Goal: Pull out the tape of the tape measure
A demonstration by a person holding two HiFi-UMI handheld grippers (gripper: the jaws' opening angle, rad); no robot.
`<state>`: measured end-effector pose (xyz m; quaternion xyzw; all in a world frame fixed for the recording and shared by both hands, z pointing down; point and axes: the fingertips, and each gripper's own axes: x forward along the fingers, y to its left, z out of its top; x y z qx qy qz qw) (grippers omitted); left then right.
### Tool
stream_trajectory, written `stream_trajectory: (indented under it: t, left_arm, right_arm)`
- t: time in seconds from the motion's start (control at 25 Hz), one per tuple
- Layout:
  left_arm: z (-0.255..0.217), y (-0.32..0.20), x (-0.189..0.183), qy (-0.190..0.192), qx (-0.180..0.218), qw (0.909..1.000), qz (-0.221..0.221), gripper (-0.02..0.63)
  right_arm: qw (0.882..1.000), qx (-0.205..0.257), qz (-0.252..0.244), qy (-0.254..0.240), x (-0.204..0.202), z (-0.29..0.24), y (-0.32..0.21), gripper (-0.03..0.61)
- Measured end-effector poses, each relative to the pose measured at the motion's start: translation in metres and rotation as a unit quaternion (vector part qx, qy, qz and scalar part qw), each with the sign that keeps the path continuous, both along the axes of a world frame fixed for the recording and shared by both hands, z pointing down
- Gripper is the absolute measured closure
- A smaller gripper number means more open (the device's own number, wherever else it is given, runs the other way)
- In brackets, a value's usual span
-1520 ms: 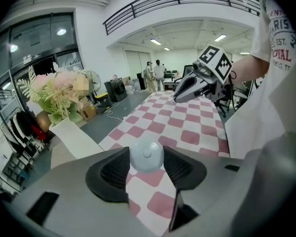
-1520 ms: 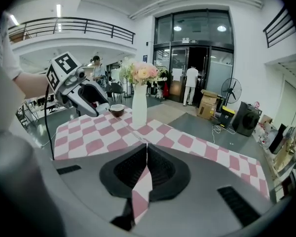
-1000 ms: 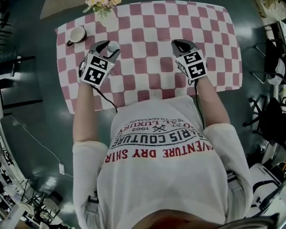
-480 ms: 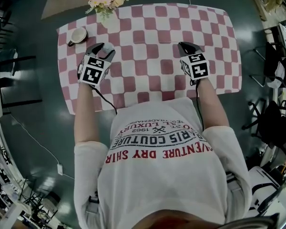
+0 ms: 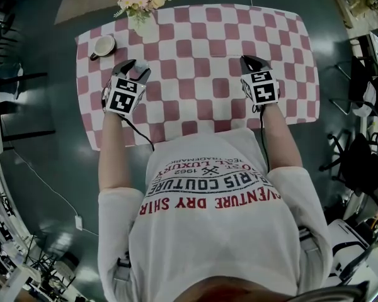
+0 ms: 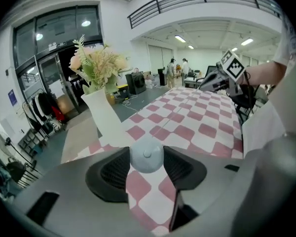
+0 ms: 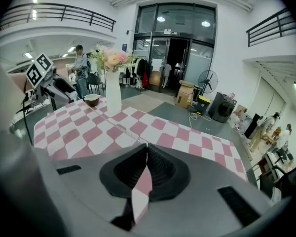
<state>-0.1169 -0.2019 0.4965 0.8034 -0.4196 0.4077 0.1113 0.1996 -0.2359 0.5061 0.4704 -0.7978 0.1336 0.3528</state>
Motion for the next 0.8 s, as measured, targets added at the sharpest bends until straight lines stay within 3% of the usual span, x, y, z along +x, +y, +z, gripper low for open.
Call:
stream_trajectory:
  t: [0.08, 0.48, 0.64, 0.8]
  left_arm:
    - [0.002, 0.003, -0.009, -0.010, -0.005, 0.9999, -0.006, 0.383]
    - [0.000, 0.002, -0.013, 0.027, -0.007, 0.9993, -0.025, 0.383]
    - [0.006, 0.006, -0.026, 0.002, -0.012, 0.9992, -0.039, 0.383]
    - [0.008, 0.010, -0.034, 0.012, -0.018, 0.9985, -0.051, 0.383]
  right_arm:
    - [1.000, -0.005, 0.017, -0.002, 0.012, 0.002, -0.001, 0.546]
    - [0.999, -0.005, 0.037, -0.011, 0.025, 0.003, -0.001, 0.546]
    - [0.998, -0.004, 0.064, 0.011, 0.046, 0.007, -0.002, 0.546]
    - [0.998, -0.013, 0.065, 0.014, 0.052, 0.011, 0.001, 0.546]
